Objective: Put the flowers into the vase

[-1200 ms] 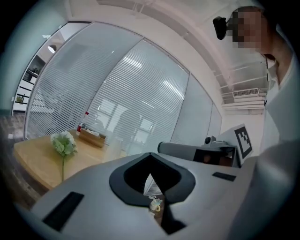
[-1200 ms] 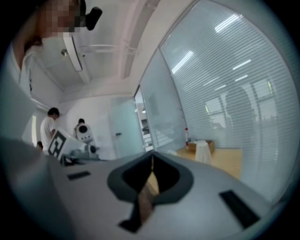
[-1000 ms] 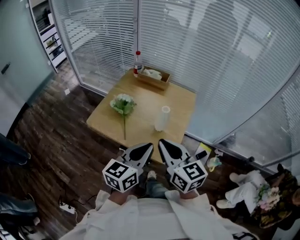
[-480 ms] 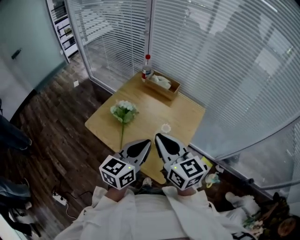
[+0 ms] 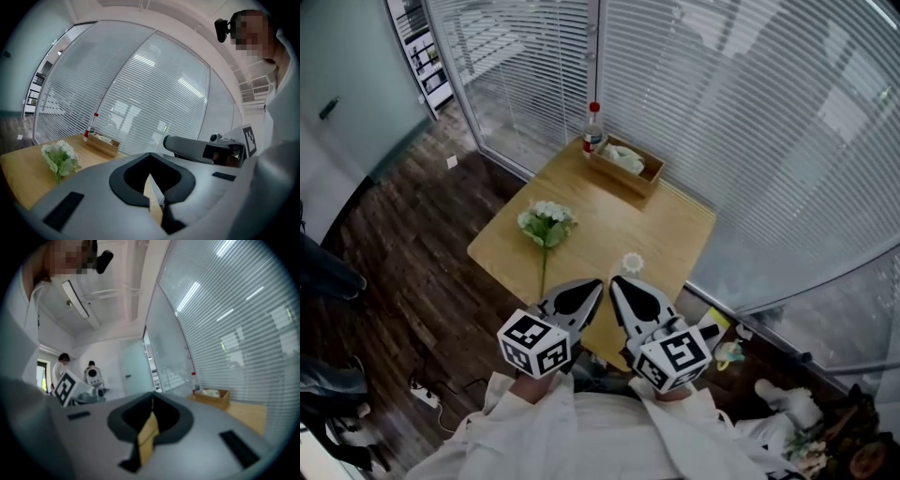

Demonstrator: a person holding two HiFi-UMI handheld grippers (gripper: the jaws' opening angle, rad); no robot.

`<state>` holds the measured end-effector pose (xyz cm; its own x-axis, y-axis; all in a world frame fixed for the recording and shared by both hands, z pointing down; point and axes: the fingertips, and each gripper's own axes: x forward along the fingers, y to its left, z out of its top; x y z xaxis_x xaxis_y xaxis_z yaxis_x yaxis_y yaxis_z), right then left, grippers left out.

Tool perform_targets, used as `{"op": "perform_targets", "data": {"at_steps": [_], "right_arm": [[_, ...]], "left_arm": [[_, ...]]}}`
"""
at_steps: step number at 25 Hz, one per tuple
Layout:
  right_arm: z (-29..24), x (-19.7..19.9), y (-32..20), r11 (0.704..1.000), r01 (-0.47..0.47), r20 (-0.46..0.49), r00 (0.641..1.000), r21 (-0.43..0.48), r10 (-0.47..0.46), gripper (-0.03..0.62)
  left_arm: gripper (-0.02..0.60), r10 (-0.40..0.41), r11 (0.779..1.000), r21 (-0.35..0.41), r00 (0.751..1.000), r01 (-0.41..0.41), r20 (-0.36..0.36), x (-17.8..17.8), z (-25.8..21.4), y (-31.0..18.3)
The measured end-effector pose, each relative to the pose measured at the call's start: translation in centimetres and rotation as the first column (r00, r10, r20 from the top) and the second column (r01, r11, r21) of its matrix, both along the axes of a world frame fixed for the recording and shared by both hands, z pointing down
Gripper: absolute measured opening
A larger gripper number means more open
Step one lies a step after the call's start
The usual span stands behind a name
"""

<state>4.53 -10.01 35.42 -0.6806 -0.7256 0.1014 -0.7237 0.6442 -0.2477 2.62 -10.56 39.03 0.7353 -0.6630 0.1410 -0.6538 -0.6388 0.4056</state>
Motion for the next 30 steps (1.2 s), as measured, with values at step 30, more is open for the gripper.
{"op": "perform_targets", "data": {"at_steps": [30], "right_arm": [[10.7, -7.1, -3.8, 0.958, -0.073, -0.053, 0.997, -0.276, 0.061, 0.014]], "left_arm": [[0.006, -0.048, 0.952, -0.303, 0.999, 0.042, -0.012, -6.8, 9.4, -3.7]]}}
